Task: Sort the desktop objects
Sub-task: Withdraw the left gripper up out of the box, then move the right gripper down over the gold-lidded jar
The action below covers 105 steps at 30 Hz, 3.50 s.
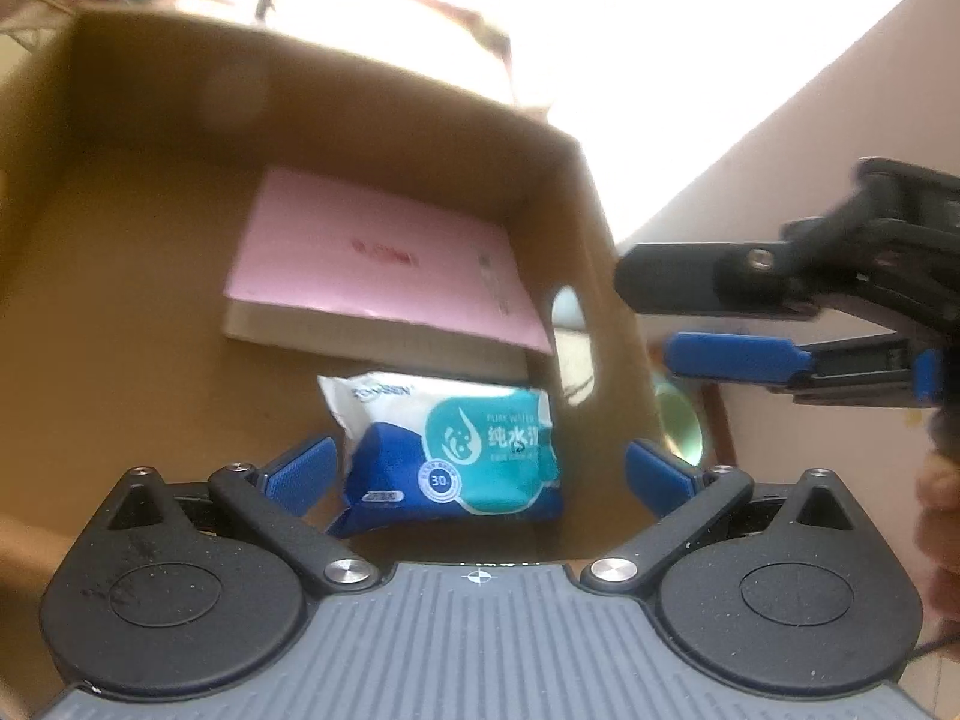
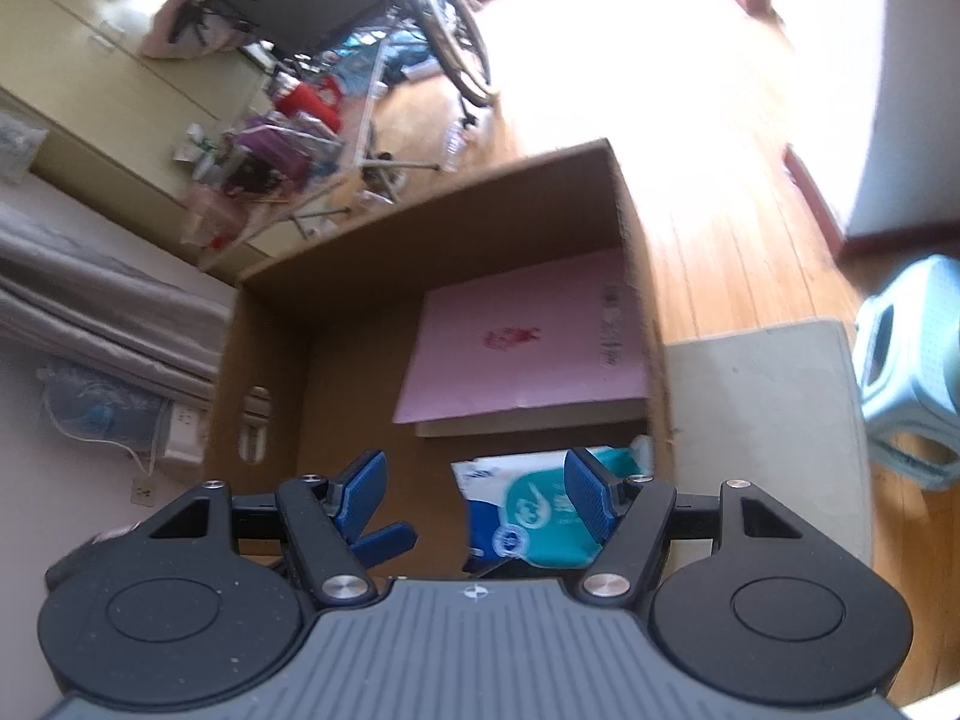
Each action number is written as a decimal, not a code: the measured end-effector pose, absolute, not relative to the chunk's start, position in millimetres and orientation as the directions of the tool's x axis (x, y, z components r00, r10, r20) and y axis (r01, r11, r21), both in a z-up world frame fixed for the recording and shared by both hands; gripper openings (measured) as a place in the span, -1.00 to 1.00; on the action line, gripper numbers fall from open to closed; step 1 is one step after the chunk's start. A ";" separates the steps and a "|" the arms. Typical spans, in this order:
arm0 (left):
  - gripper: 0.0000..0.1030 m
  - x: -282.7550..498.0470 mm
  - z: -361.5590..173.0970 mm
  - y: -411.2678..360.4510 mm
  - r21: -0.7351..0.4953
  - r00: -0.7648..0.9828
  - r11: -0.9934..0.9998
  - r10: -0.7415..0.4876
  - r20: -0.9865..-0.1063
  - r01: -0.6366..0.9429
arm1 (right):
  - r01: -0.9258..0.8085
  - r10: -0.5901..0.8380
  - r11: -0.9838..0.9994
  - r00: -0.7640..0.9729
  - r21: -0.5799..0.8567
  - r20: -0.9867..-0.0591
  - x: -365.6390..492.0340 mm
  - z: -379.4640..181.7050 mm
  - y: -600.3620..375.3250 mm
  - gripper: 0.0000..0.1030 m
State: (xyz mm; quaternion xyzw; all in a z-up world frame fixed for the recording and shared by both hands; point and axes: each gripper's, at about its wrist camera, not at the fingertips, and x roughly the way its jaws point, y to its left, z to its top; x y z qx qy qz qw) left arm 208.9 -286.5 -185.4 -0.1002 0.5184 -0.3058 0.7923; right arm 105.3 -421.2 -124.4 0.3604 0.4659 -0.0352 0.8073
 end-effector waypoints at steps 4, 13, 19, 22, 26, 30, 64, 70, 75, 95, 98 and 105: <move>0.99 189.0 -162.4 -259.5 -0.481 0.361 0.811 -0.580 -0.730 0.332 | 0.329 0.301 0.755 0.594 0.567 -0.746 104.1 -112.1 -408.4 0.37; 0.99 144.4 -138.8 -200.9 -0.459 0.471 0.864 -0.500 -0.727 0.209 | 0.188 0.375 0.786 0.612 0.589 -0.696 92.5 -90.6 -361.2 0.40; 0.99 116.9 -148.7 -178.6 -0.409 0.487 0.896 -0.439 -0.755 0.174 | 0.114 0.423 0.800 0.588 0.589 -0.689 78.3 -83.7 -327.5 0.41; 0.99 105.0 -159.1 -180.5 -0.341 0.483 0.920 -0.391 -0.783 0.192 | 0.095 0.457 0.797 0.551 0.596 -0.698 73.4 -87.5 -311.9 0.41; 0.99 96.6 -175.7 -186.5 -0.294 0.477 0.930 -0.366 -0.799 0.221 | 0.081 0.479 0.809 0.485 0.583 -0.732 68.4 -100.0 -290.5 0.41; 0.97 95.7 -191.5 -193.7 -0.242 0.475 0.938 -0.336 -0.813 0.249 | 0.087 0.497 0.814 0.410 0.575 -0.765 66.8 -120.7 -275.5 0.40; 0.16 128.1 -239.7 -202.2 -0.082 0.465 0.963 -0.197 -0.863 0.257 | 0.110 0.498 0.827 0.312 0.551 -0.810 81.2 -144.2 -290.7 0.26; 0.13 120.8 -238.0 -201.5 -0.086 0.463 0.957 -0.211 -0.861 0.276 | 0.113 0.503 0.824 0.305 0.555 -0.809 79.8 -145.0 -292.9 0.26; 0.13 108.7 -236.0 -200.8 -0.103 0.444 0.948 -0.235 -0.864 0.301 | 0.104 0.506 0.824 0.307 0.557 -0.806 78.9 -142.7 -293.5 0.26; 0.39 75.6 -235.5 -199.9 -0.106 0.459 0.914 -0.294 -0.838 0.391 | 0.087 0.518 0.826 0.278 0.558 -0.809 66.9 -145.1 -279.7 0.26; 0.57 69.9 -234.9 -198.1 -0.100 0.467 0.909 -0.299 -0.832 0.404 | 0.075 0.512 0.832 0.276 0.549 -0.814 66.4 -145.1 -275.8 0.26; 0.77 68.3 -232.5 -187.5 -0.197 0.444 0.911 -0.355 -0.823 0.363 | 0.049 0.507 0.842 0.264 0.536 -0.821 66.4 -144.9 -265.5 0.26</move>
